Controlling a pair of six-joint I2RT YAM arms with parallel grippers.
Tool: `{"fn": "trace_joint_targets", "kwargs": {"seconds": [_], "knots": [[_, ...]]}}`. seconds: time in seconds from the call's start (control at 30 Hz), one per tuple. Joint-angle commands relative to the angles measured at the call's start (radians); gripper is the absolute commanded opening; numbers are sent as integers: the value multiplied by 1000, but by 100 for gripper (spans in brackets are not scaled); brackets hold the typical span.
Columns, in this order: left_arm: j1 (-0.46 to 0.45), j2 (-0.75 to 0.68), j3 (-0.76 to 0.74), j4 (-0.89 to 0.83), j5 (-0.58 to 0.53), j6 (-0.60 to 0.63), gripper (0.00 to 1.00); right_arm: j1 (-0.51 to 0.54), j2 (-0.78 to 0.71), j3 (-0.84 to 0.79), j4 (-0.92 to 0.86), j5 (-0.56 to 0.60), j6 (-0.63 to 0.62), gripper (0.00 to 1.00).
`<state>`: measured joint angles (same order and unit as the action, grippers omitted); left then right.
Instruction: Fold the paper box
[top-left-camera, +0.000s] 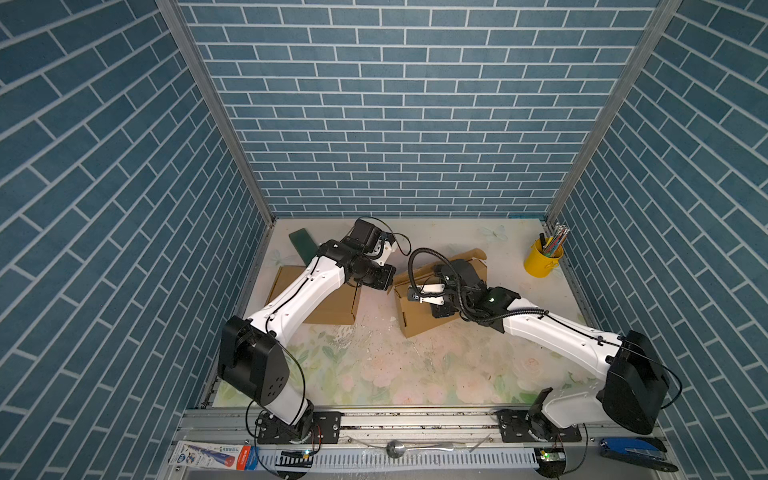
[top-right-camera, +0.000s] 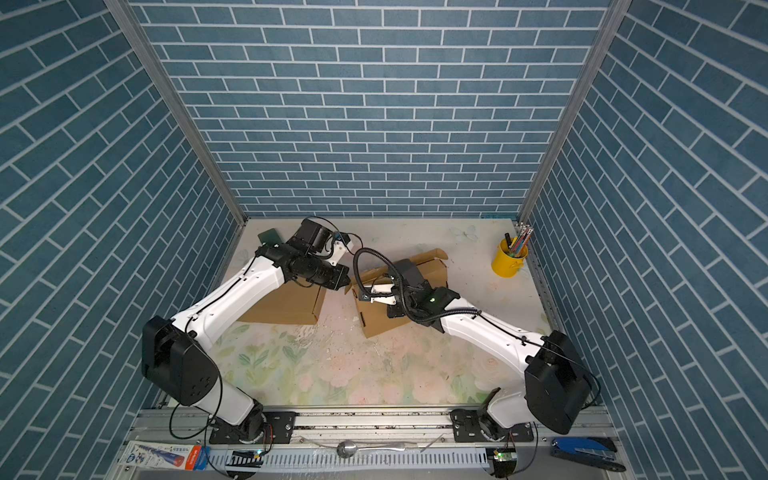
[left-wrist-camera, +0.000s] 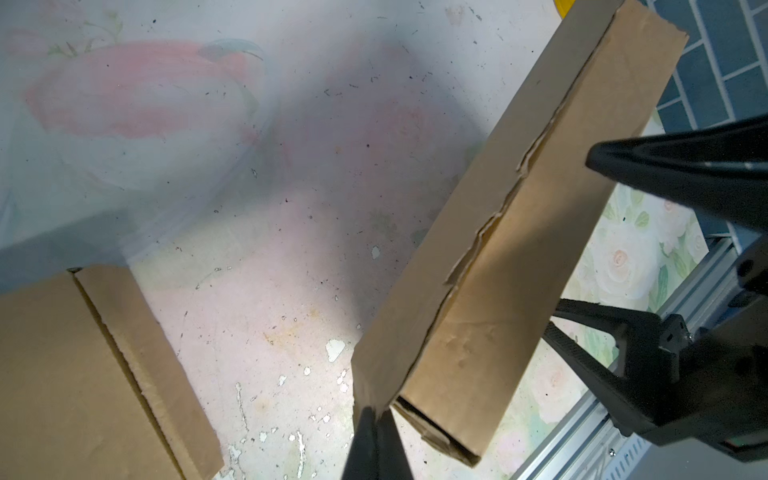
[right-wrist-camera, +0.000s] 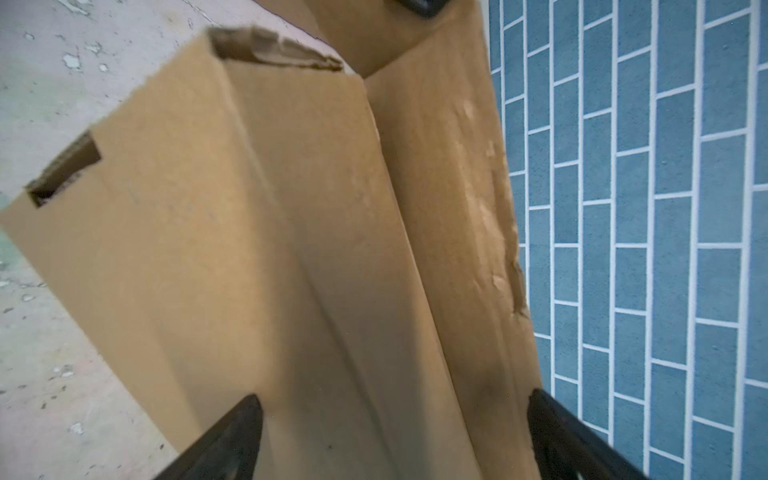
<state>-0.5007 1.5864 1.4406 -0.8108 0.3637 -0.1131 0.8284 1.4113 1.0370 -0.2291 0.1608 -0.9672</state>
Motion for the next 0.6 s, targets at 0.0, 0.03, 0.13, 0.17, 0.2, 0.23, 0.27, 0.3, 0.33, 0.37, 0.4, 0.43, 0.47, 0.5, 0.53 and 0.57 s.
{"fn": "trace_joint_targets", "kwargs": {"seconds": [0.0,0.03,0.13,0.17,0.2,0.23,0.27,0.3,0.33,0.37,0.4,0.43,0.47,0.5,0.53,0.57], "knots": [[-14,9,34,-7,13,34,0,-34,28,100,-137,-91,10,99],[-18,15,42,-8,12,36,0,-42,35,111,-147,-96,7,99],[-26,27,64,-16,9,41,0,-59,50,155,-188,-121,5,99],[-27,29,70,-17,8,43,0,-64,55,167,-198,-124,5,99],[-30,31,76,-18,5,46,0,-70,60,178,-203,-124,1,99],[-31,35,81,-18,5,49,0,-75,66,190,-213,-132,2,99],[-35,37,84,-18,6,50,0,-82,72,201,-222,-139,1,99],[-38,40,90,-18,4,52,0,-84,81,214,-233,-139,-2,99],[-41,44,94,-18,4,53,0,-87,87,224,-241,-139,-4,99],[-45,48,97,-19,4,56,0,-89,93,232,-242,-141,-5,99],[-48,51,100,-19,3,58,0,-92,99,239,-243,-141,-7,99],[-51,54,101,-20,2,59,0,-90,104,249,-247,-144,-7,99],[-54,56,104,-21,3,61,0,-92,109,260,-257,-147,-10,99],[-57,58,103,-21,3,61,0,-94,116,272,-267,-144,-16,99],[-61,58,103,-22,4,62,0,-98,120,281,-273,-141,-25,99],[-63,58,101,-22,5,64,0,-102,123,287,-273,-140,-32,99]]}}
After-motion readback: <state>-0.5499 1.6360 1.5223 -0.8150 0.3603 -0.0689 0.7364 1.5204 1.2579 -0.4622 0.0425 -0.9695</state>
